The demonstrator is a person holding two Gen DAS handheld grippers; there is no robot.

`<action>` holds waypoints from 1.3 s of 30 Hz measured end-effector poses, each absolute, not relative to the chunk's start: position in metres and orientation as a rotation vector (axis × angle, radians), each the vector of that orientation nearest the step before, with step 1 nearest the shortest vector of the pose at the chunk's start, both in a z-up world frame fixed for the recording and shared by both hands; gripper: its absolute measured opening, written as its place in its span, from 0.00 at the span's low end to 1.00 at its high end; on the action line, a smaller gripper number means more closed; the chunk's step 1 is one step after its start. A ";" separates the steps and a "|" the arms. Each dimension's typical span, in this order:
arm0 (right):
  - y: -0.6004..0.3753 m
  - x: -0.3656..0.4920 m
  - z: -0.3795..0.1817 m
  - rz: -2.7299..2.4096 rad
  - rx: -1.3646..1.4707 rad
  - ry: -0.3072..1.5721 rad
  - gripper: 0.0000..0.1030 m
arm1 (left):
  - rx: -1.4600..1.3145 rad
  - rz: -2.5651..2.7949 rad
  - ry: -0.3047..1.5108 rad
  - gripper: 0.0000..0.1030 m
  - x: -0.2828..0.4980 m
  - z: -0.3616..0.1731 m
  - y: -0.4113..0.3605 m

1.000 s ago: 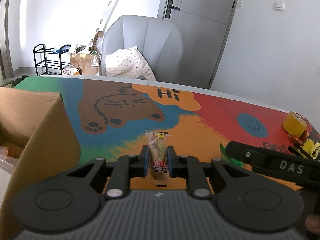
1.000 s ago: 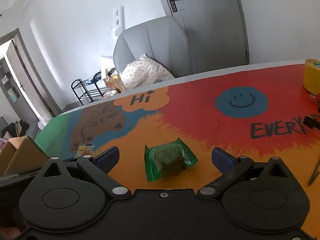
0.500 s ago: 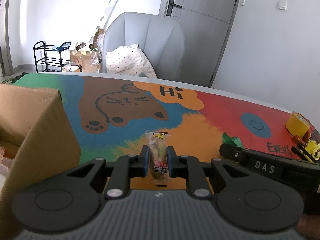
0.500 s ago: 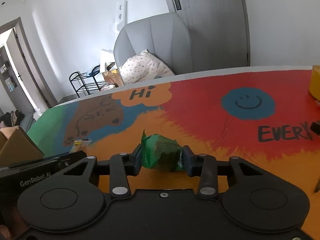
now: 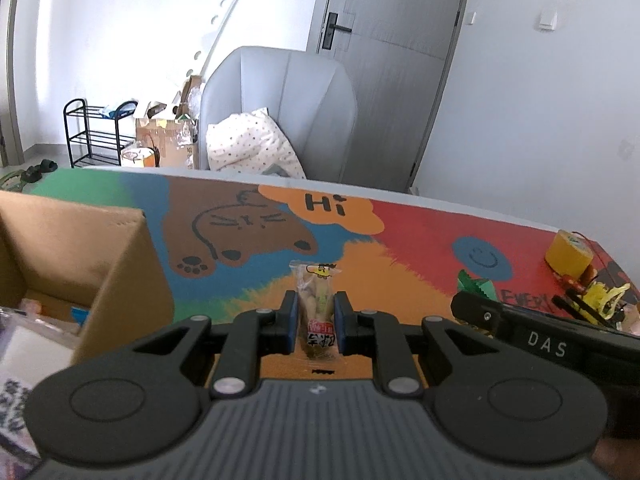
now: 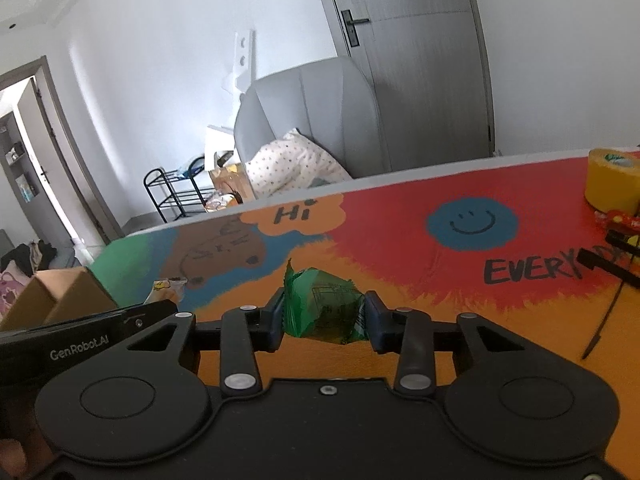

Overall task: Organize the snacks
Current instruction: 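Carry both snacks over the box and open both tools to drop them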

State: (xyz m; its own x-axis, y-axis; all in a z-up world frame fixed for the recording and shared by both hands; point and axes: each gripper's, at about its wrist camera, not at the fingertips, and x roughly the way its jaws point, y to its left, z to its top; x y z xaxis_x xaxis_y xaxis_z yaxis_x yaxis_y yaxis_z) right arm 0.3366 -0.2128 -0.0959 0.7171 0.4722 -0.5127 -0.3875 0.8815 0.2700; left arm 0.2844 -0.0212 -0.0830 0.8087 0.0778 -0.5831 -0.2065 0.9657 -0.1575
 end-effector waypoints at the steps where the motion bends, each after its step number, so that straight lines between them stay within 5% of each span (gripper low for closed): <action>1: -0.213 0.333 -0.093 0.480 0.148 0.600 0.36 | -0.218 0.153 0.606 0.17 0.282 -0.080 -0.021; 39: -0.148 0.271 -0.033 0.620 0.118 0.469 0.36 | -0.242 0.238 0.460 0.17 0.202 -0.012 0.033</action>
State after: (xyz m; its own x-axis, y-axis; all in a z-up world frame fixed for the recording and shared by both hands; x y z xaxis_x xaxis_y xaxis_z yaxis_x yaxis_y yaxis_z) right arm 0.2714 -0.1485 -0.0327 0.7130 0.5841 -0.3879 -0.5316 0.8110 0.2442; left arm 0.2018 0.0331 -0.0121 0.8698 0.1709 -0.4629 -0.2791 0.9440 -0.1759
